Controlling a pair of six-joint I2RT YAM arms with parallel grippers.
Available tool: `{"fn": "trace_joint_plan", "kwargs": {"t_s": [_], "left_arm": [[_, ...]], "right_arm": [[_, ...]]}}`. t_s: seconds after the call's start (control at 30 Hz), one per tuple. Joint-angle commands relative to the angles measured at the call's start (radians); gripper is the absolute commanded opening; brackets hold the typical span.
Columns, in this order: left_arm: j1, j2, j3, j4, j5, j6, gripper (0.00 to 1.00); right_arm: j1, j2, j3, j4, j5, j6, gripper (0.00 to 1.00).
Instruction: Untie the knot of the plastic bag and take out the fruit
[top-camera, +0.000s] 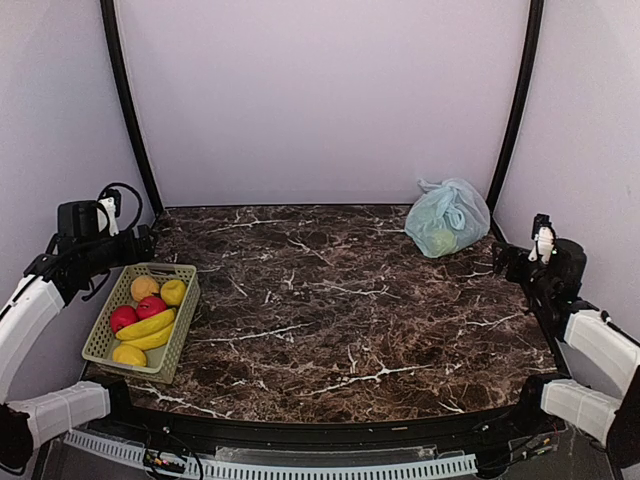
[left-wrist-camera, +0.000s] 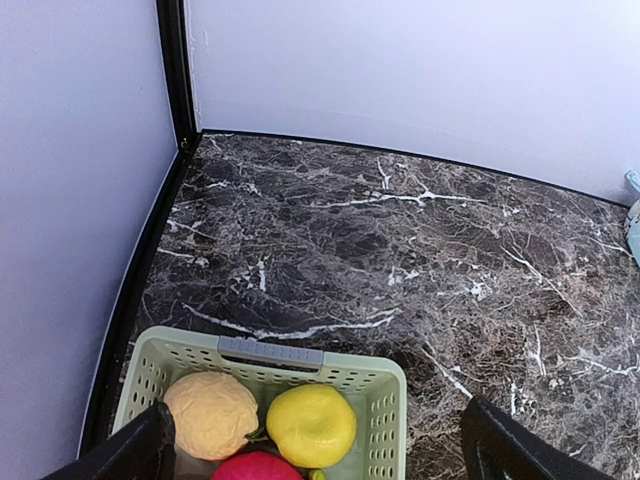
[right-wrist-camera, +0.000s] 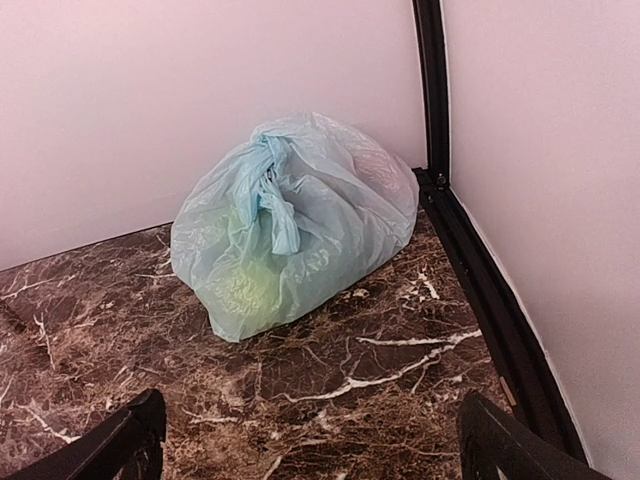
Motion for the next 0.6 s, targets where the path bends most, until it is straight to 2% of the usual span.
{"fn": "trace_joint_plan", "kwargs": {"t_s": [0.0,0.23,0.37,0.5,0.57], "left_arm": [[0.005,0.018,-0.006,0.006,-0.020,0.013,0.99],[0.005,0.040,0.020,0.003,-0.001,0.026,0.99],[0.005,0.071,0.081,-0.012,0.091,0.088,0.99],[0.005,0.142,0.166,-0.023,0.112,0.095,0.99],[0.005,0.168,0.175,-0.007,0.094,0.089,0.99]], "right_arm": [[-0.004,-0.015,-0.005,0.033,-0.004,-0.010,0.99],[-0.004,-0.020,0.009,0.021,-0.028,-0.015,0.99],[-0.004,-0.009,0.057,-0.022,-0.063,0.003,0.99],[-0.004,0.045,0.202,-0.210,-0.068,0.092,0.99],[-0.002,0.096,0.310,-0.344,-0.102,0.099,0.95]]}}
